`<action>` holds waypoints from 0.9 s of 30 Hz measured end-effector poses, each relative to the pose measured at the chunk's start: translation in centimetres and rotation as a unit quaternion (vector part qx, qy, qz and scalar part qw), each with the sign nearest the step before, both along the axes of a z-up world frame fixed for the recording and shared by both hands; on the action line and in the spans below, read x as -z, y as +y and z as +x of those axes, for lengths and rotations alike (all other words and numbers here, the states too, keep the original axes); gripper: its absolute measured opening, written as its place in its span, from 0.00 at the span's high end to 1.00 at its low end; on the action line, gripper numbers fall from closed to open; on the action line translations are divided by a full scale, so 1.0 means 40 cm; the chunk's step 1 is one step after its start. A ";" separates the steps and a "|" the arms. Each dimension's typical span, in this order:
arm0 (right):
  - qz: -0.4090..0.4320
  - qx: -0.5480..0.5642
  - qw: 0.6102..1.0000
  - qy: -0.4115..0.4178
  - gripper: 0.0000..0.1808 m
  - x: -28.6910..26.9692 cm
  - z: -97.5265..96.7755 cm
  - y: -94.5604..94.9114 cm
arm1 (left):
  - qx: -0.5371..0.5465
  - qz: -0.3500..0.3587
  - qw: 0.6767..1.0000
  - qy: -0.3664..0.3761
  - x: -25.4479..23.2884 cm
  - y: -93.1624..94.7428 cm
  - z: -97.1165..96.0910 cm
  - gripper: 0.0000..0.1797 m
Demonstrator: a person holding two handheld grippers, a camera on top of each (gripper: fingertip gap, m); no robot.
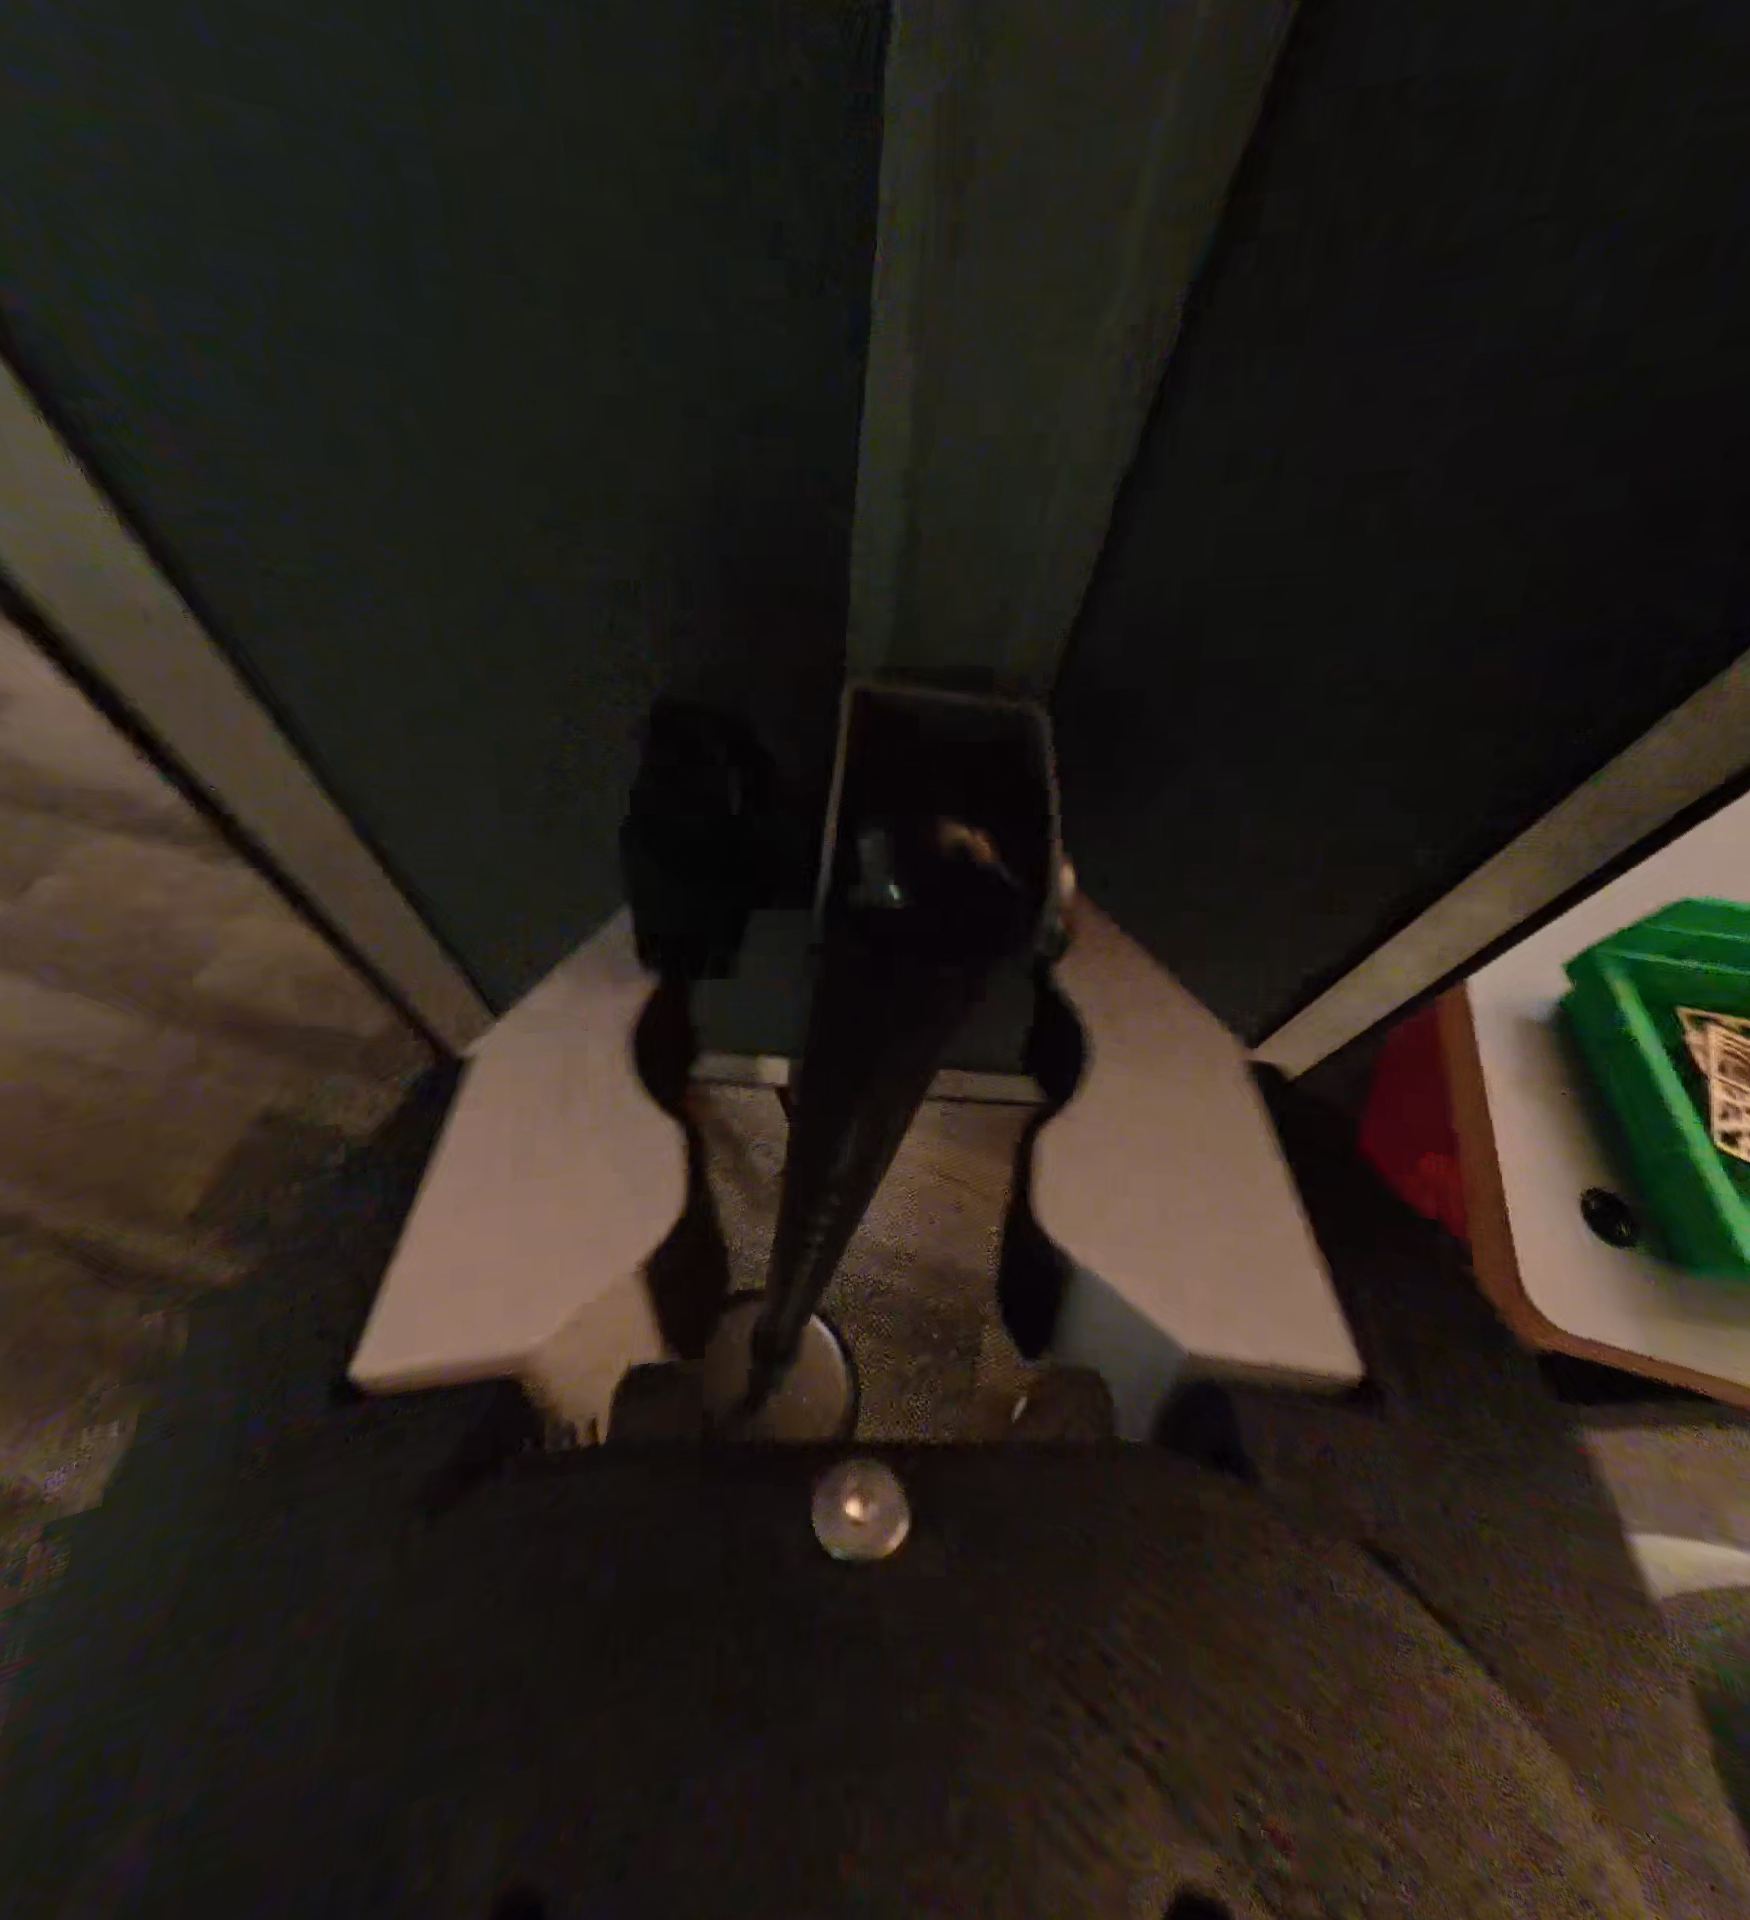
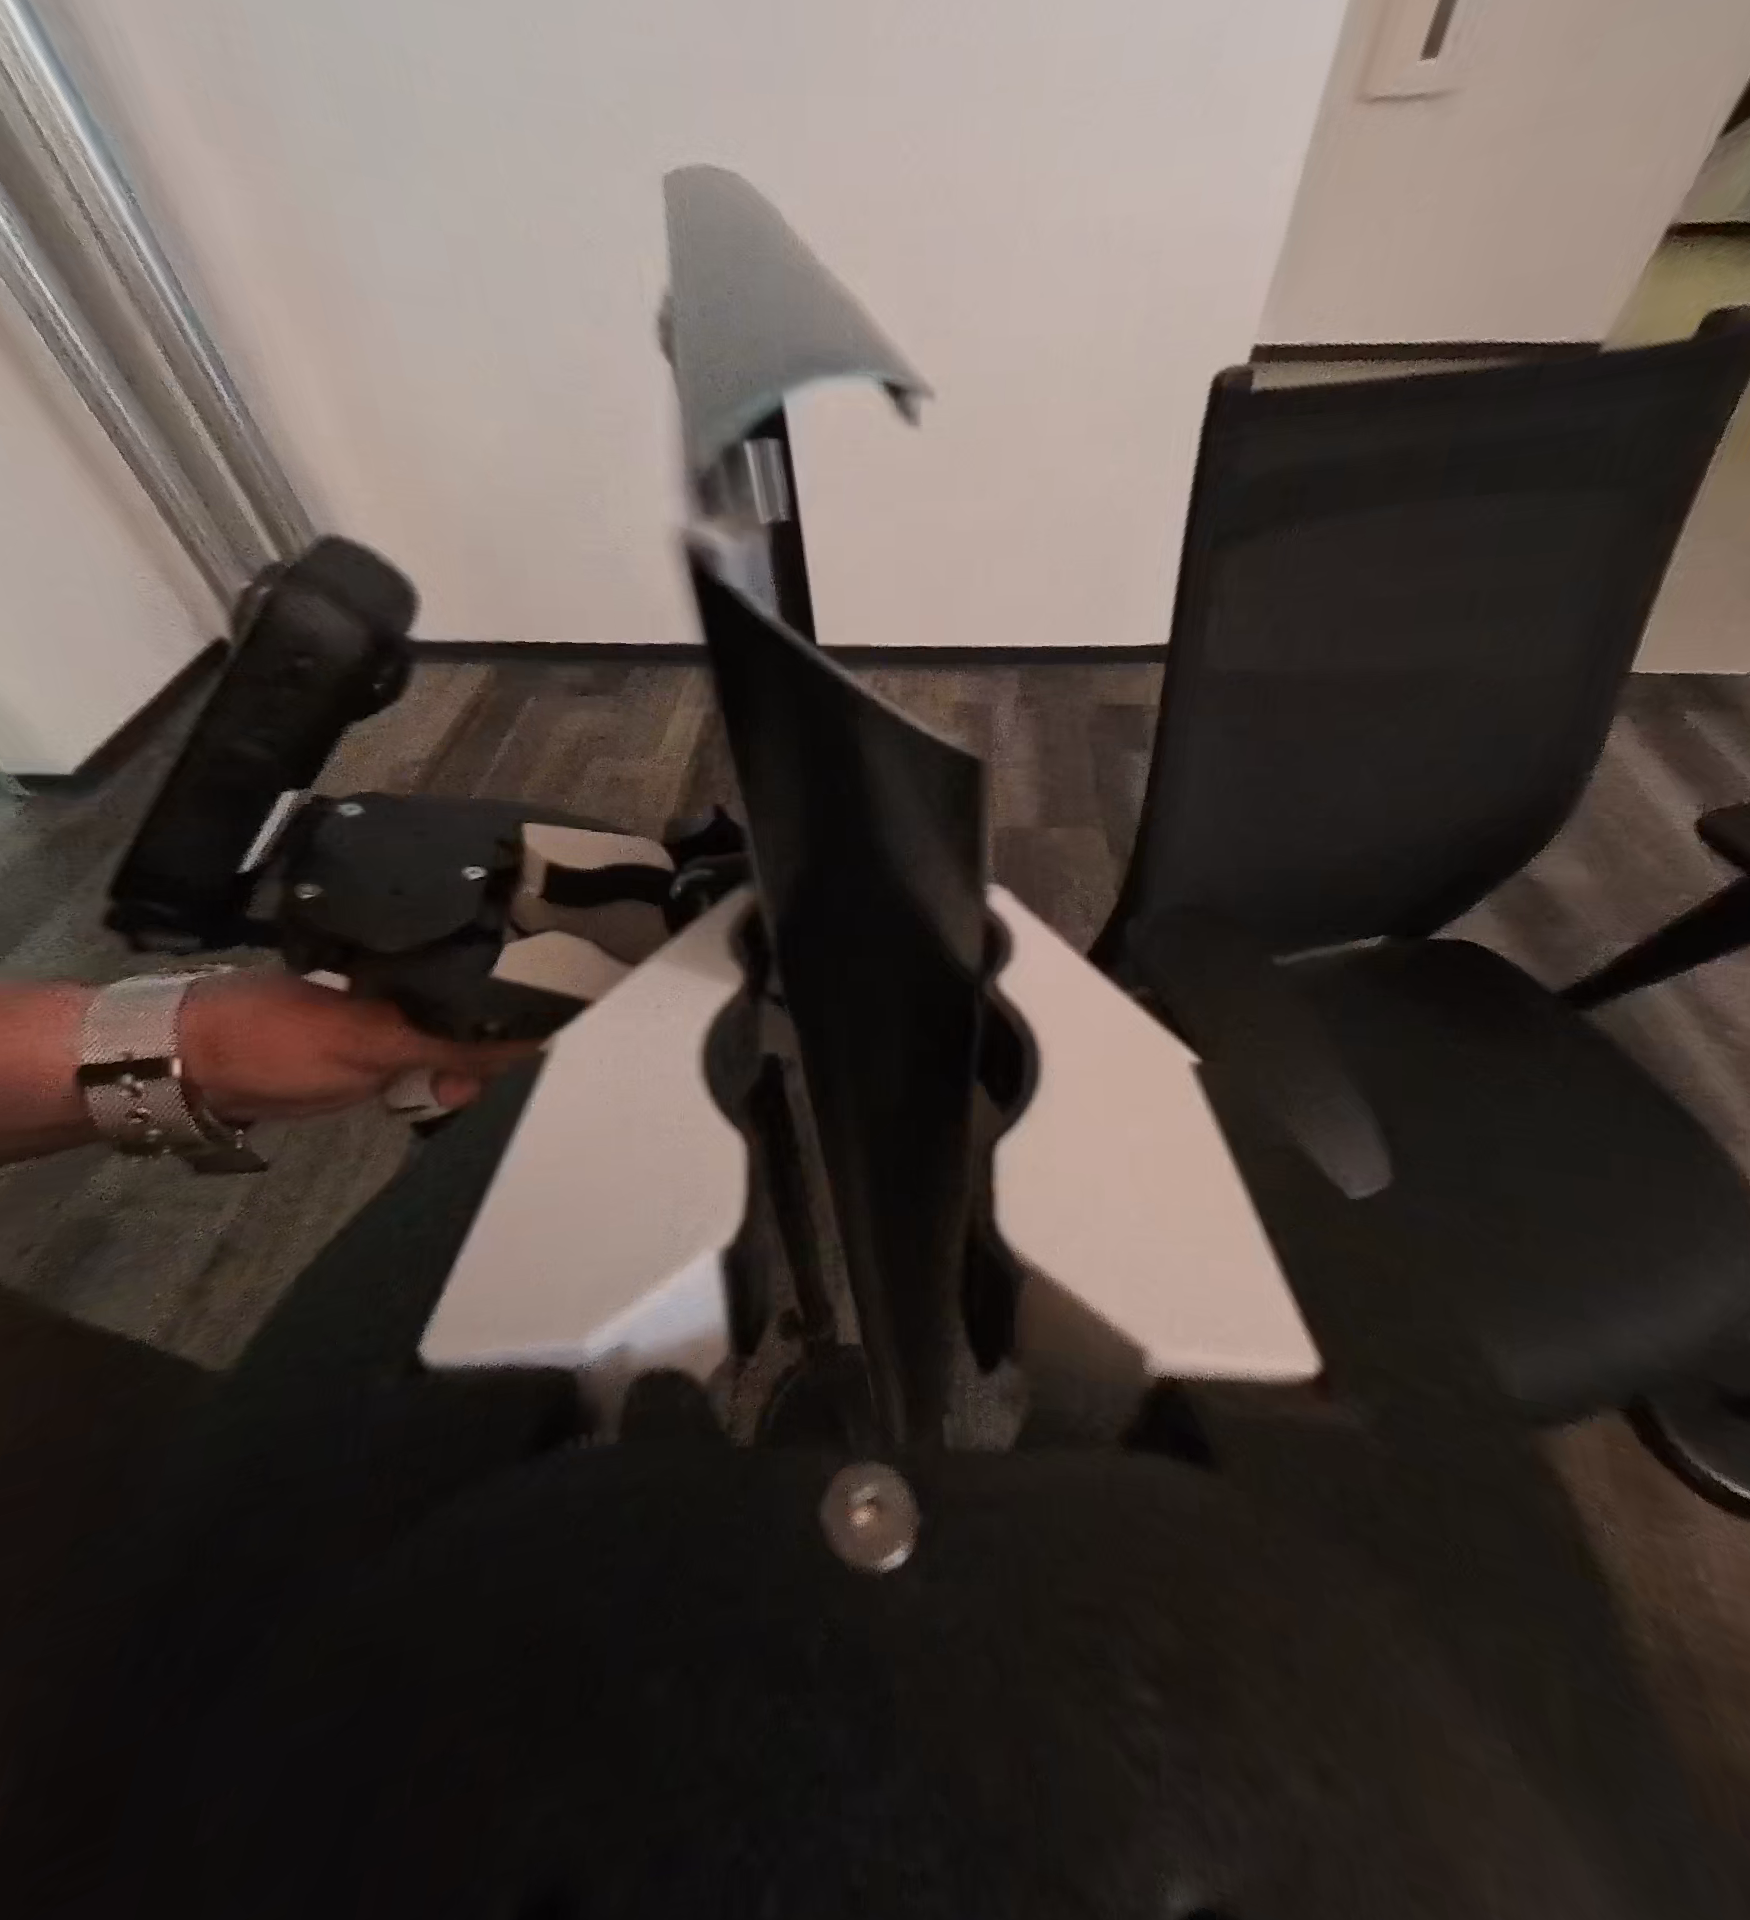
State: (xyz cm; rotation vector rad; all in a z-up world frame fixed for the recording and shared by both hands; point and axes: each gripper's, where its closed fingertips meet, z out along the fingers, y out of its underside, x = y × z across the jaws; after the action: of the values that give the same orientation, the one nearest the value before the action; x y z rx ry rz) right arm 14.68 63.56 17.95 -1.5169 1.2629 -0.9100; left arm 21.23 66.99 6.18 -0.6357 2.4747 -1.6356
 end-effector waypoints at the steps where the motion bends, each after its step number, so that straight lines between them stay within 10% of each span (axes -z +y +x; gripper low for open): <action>1: 0.004 0.025 1.000 0.005 0.80 0.001 0.001 -0.003 | 0.011 0.004 1.000 0.000 0.001 -0.004 0.015 0.77; 13: -0.020 0.252 0.966 0.048 0.84 -0.018 -0.127 0.050 | 0.358 -0.007 0.934 0.003 -0.020 -0.132 -0.118 0.87; 27: -0.020 0.307 0.951 0.036 0.85 -0.054 -0.256 0.136 | 0.459 -0.022 0.887 0.039 -0.034 -0.124 -0.306 0.85</action>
State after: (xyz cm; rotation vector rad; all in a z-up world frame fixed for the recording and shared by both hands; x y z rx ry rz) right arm 4.45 68.98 20.12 -1.2019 1.8287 -1.2834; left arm 8.98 62.04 7.54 0.6182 3.0102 -1.9073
